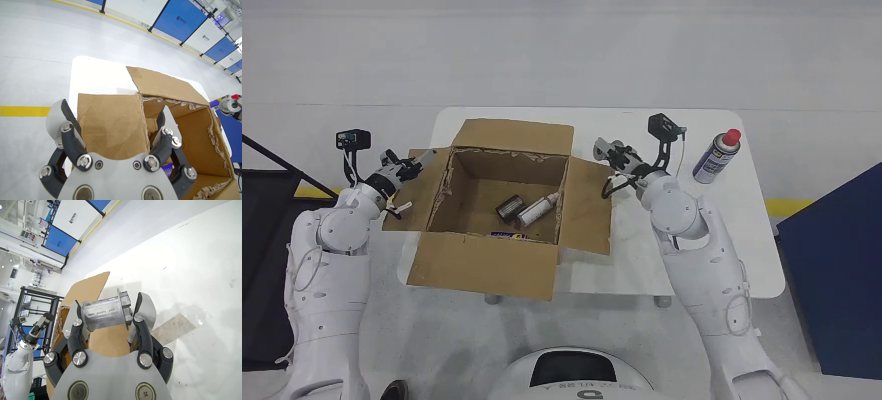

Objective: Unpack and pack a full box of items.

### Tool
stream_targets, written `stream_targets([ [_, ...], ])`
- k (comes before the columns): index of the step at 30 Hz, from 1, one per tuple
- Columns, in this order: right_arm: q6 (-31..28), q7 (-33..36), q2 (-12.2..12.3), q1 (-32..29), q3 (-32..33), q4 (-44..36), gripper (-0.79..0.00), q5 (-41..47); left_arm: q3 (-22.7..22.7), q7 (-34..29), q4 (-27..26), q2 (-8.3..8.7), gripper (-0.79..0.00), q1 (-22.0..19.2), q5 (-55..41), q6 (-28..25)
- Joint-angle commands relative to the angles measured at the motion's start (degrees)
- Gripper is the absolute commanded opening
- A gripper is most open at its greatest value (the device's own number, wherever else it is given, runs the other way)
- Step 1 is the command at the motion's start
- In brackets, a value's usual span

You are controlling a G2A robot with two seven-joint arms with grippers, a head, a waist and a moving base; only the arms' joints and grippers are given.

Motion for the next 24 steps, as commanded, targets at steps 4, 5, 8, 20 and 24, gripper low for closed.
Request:
stream_targets([
  [4, 0.0, 0.0, 0.0, 0.0, 0.0, 0.0, -0.785, 0.0, 0.0, 0.0, 0.0, 0.00, 0.000, 0.0, 0.0, 0.0],
  [5, 0.0, 0.0, 0.0, 0.0, 0.0, 0.0, -0.785, 0.0, 0.0, 0.0, 0.0, 0.00, 0.000, 0.0, 0.0, 0.0],
  [8, -6.8, 1.3, 0.3, -2.4, 1.2, -2.3, -0.785, 3.8, 0.0, 0.0, 0.0, 0.00, 0.000, 0.0, 0.0, 0.0],
  [20, -5.7, 14.5, -2.6, 14.8, -23.6, 4.0, -0.785, -12.9, 0.0, 0.0, 0.0, 0.00, 0.000, 0.0, 0.0, 0.0],
  [24, -2.5, 19.0, -5.4, 23.0, -31.4, 13.7, -0.785, -13.2, 0.0, 0.0, 0.0, 0.00, 0.000, 0.0, 0.0, 0.0],
])
